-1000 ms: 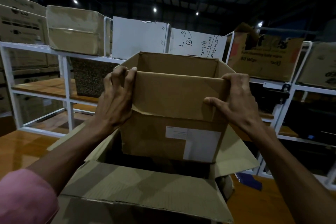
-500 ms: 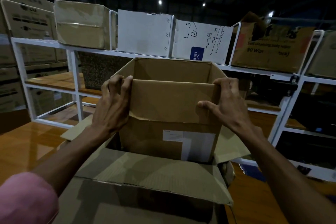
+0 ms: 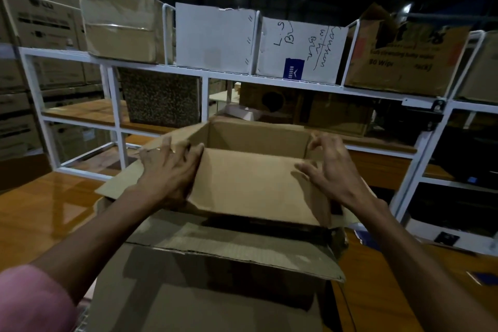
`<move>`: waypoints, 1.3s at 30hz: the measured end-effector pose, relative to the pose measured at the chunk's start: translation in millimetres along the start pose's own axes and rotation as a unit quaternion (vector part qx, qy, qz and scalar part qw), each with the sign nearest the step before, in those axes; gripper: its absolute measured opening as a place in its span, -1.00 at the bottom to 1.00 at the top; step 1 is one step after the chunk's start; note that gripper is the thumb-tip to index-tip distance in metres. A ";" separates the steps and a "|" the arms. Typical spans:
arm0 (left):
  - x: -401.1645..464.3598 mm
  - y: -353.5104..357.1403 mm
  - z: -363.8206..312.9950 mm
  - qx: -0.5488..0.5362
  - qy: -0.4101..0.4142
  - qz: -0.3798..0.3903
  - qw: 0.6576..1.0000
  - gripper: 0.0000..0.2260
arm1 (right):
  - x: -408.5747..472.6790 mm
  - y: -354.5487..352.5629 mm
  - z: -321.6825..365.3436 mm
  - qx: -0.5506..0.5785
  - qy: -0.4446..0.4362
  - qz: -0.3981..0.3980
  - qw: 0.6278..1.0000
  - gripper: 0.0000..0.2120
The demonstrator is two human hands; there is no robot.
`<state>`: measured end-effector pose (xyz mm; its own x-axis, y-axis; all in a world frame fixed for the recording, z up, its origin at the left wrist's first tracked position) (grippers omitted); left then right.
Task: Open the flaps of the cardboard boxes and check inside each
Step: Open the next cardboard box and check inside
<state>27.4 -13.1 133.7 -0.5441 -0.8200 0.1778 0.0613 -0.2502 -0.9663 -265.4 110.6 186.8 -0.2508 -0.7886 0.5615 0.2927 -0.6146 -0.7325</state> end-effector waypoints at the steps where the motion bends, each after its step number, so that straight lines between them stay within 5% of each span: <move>1: -0.7 19.8 -1.6 0.009 0.004 0.075 0.997 0.20 | -1.6 1.1 -1.0 0.010 -0.005 -0.002 1.000 -0.64; 5: -8.8 45.5 -33.2 -0.047 0.066 0.191 0.978 0.12 | -13.5 21.0 -8.6 0.014 -0.002 0.048 0.999 -0.80; 13: 9.9 59.0 -89.0 -0.145 0.091 0.067 0.983 -0.41 | -71.0 91.4 -39.0 -0.064 0.052 0.200 0.976 -0.63; 25: 0.6 -12.9 -297.2 -0.253 0.254 -0.198 0.912 -0.48 | -121.1 4.8 -118.7 0.010 0.061 -0.021 0.998 -0.64; 39: -0.5 -8.3 -598.8 -0.233 0.339 -0.146 0.900 -0.38 | -278.3 -166.2 -375.0 -0.057 0.258 -0.074 0.962 -0.55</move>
<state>-473.9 297.7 30.0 -0.8747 -0.2127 0.4355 -0.4392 -0.0325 -0.8978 -590.3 439.5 7.9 -0.7146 -0.5607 0.4182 0.1235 -0.6896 -0.7136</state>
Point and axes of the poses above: each hand's wrist, its own x-axis towards the middle knuckle, its own y-axis out of the palm, z = x × y, the point moved 9 cm from there along x, towards the middle knuckle, and after that the axes turned 4 degrees about y, right-handed, at the moved point
